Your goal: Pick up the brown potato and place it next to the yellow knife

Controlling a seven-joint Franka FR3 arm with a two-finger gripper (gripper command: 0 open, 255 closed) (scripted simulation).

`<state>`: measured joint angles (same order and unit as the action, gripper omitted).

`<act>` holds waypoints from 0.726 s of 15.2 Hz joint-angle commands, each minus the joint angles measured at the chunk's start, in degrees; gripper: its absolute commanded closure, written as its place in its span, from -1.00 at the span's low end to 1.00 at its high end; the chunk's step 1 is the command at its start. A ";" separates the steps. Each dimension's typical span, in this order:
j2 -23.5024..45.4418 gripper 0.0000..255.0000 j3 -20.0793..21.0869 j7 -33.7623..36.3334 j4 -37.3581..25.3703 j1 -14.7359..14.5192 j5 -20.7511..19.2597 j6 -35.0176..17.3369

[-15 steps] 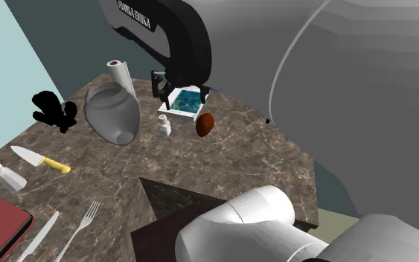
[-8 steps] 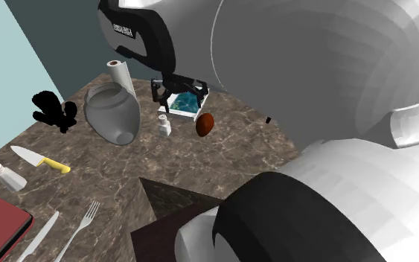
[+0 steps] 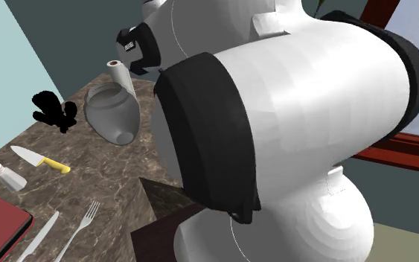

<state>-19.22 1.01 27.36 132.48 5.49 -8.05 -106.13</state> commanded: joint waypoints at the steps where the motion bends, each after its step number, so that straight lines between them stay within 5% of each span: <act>1: 4.87 -1.00 0.34 3.28 -1.86 0.86 -1.19 -1.74; 11: 23.68 -1.00 -1.24 15.11 -10.32 3.88 -6.67 -6.71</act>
<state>3.71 -0.05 41.92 122.16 9.22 -14.42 -112.29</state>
